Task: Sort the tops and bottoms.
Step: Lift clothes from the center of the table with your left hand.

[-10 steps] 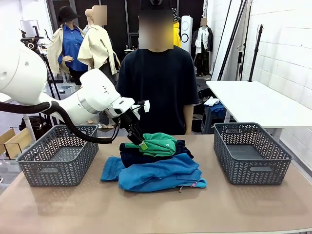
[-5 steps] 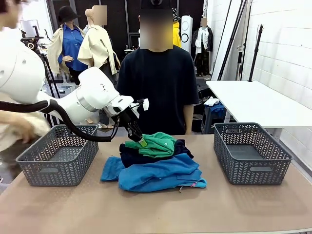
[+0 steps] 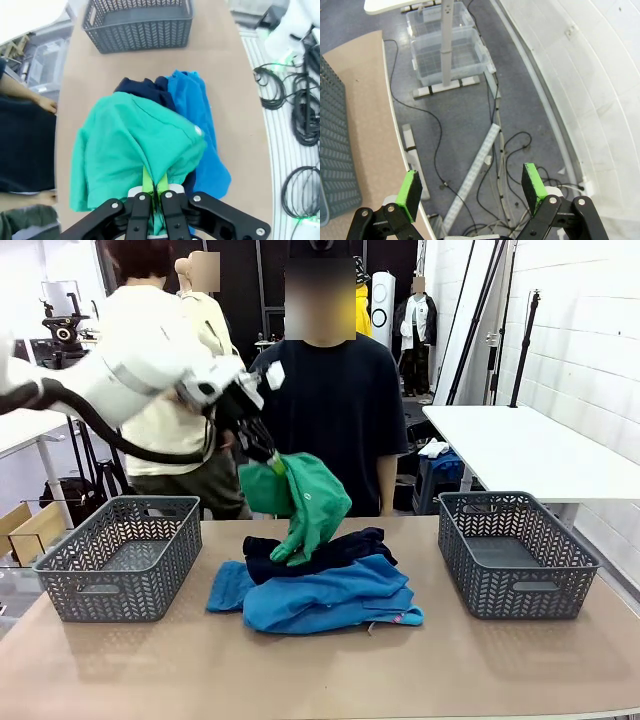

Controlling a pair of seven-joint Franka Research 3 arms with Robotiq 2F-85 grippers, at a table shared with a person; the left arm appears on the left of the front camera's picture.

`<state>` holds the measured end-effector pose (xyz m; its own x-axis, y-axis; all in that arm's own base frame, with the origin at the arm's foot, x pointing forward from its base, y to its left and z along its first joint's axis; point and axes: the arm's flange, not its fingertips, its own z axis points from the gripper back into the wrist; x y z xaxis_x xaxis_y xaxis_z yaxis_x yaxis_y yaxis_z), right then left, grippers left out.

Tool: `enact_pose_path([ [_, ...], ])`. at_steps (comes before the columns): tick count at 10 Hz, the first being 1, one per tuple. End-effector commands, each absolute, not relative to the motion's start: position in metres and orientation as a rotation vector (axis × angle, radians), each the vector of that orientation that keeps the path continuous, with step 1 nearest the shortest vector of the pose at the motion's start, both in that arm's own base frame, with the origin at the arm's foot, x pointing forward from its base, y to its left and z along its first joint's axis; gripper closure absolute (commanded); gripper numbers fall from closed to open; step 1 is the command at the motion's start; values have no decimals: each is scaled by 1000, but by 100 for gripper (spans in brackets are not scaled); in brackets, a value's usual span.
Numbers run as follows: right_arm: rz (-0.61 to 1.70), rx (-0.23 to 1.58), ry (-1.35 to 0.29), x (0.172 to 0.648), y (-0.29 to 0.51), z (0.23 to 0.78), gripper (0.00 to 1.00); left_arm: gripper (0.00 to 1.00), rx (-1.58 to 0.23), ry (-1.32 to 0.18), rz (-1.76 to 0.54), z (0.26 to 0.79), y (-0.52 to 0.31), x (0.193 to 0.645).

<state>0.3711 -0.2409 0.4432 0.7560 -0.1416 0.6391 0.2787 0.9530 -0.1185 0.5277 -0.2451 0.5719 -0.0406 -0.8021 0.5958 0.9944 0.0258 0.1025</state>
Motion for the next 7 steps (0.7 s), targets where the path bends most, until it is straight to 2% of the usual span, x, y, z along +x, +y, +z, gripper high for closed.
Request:
enact_pose_path([
  [1, -228, -209, -670, 370, -242, 443, 0, 100, -390, -650, -1573, 616, -235, 518],
  [3, -228, -209, -670, 370, -242, 443, 0, 100, -304, -756, -1549, 690, -220, 500],
  [5, -228, -209, -670, 370, -242, 443, 0, 100, -289, -801, -1518, 749, -214, 484],
  [7, -228, -209, -670, 370, -242, 443, 0, 100, -279, -827, -1486, 775, -219, 466],
])
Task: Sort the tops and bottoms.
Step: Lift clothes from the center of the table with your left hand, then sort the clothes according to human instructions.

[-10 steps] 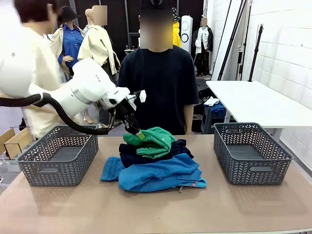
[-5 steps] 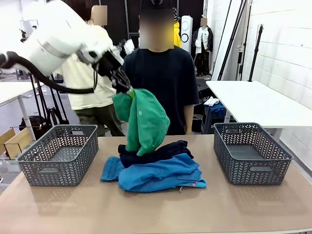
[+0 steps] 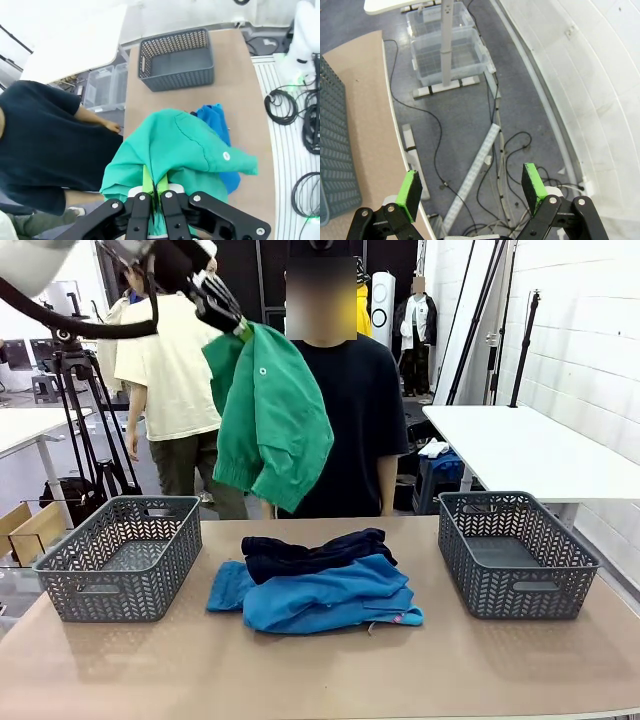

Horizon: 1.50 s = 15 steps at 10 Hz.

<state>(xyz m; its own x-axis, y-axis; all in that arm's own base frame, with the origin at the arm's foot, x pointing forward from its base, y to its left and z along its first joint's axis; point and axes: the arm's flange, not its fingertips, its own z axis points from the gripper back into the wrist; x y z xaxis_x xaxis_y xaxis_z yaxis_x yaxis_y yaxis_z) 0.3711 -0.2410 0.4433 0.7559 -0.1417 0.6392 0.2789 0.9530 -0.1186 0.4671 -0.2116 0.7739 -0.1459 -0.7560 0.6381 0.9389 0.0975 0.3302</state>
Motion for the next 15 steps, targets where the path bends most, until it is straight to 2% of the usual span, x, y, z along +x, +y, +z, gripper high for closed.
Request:
enact_pose_path([
  [1, -228, -209, -670, 370, -242, 443, 0, 100, -279, -833, -1472, 778, -220, 461],
  [4, -228, -209, -670, 370, -242, 443, 0, 100, -321, -851, -1451, 786, -208, 449],
  [5, -228, -209, -670, 370, -242, 443, 0, 100, -295, -837, -1473, 781, -220, 459],
  [15, -228, -209, -670, 370, -242, 443, 0, 100, -295, -837, -1473, 781, -220, 459],
])
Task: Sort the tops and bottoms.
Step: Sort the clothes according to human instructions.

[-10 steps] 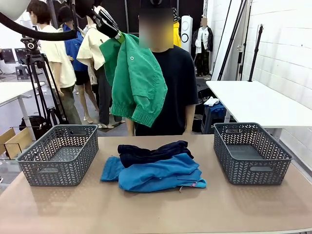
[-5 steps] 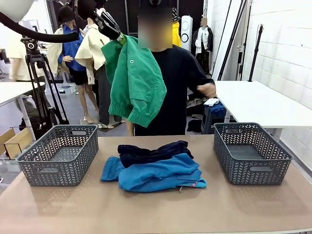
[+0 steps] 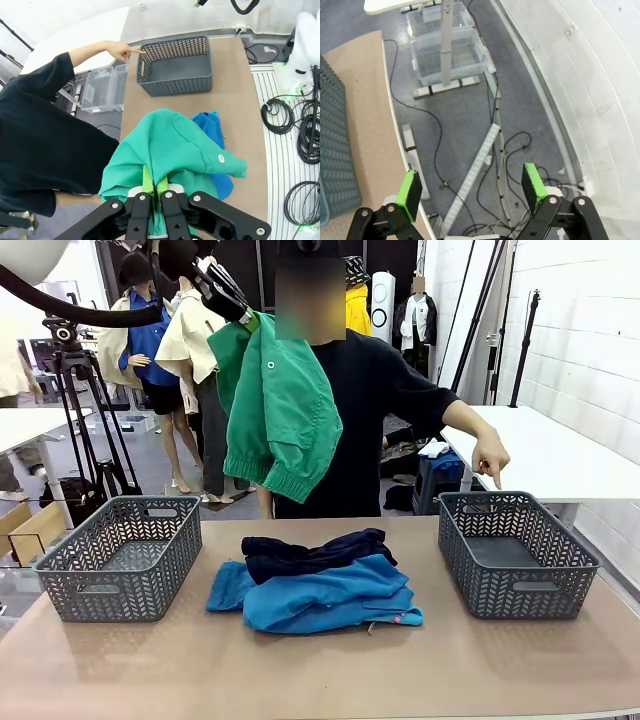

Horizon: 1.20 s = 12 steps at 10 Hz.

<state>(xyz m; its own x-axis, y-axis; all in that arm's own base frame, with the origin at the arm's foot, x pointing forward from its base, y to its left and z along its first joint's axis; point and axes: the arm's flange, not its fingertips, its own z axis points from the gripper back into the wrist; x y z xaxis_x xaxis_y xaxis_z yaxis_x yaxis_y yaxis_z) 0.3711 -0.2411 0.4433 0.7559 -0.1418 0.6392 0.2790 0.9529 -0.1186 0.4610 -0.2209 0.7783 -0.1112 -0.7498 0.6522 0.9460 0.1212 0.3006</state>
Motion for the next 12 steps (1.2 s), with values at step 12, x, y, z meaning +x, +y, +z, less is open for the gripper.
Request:
enact_pose_path([
  [12, -228, -209, -670, 370, -242, 443, 0, 100, -321, -931, -1615, 798, -427, 498],
])
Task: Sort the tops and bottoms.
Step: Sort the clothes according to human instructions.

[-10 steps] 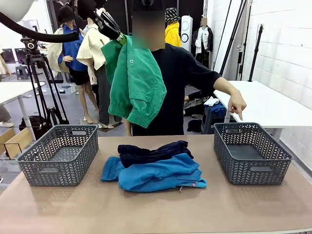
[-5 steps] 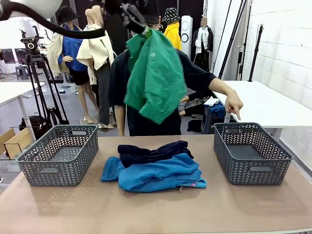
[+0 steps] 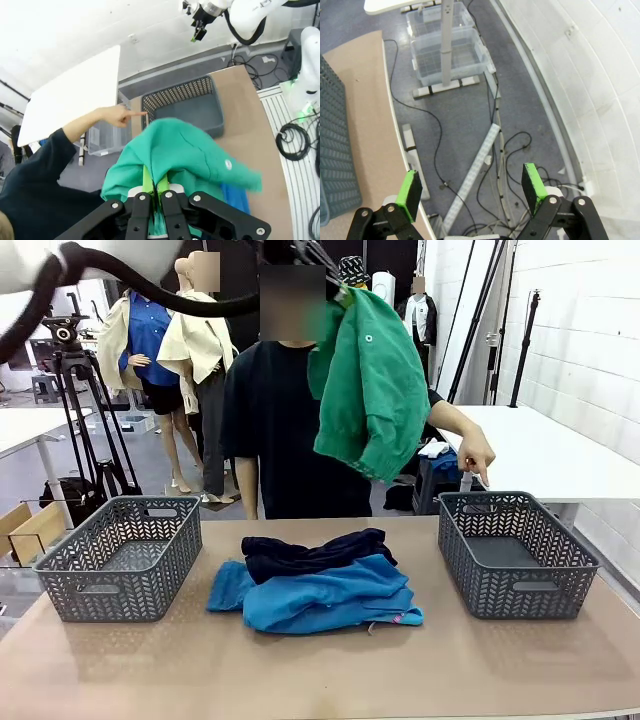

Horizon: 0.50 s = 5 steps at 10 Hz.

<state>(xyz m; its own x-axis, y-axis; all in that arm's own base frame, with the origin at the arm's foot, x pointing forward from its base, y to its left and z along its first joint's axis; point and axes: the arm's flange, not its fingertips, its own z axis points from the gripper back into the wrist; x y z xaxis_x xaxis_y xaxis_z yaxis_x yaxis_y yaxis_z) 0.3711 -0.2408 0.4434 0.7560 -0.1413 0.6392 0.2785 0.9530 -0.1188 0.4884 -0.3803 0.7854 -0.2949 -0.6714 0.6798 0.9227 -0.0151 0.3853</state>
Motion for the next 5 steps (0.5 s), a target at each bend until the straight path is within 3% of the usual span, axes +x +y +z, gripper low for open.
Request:
enact_pose_path([
  [1, -228, -209, -670, 370, -242, 443, 0, 100, -336, -950, -1630, 793, -466, 500],
  [5, -228, -209, -670, 370, -242, 443, 0, 100, -408, -909, -1697, 739, -581, 532],
])
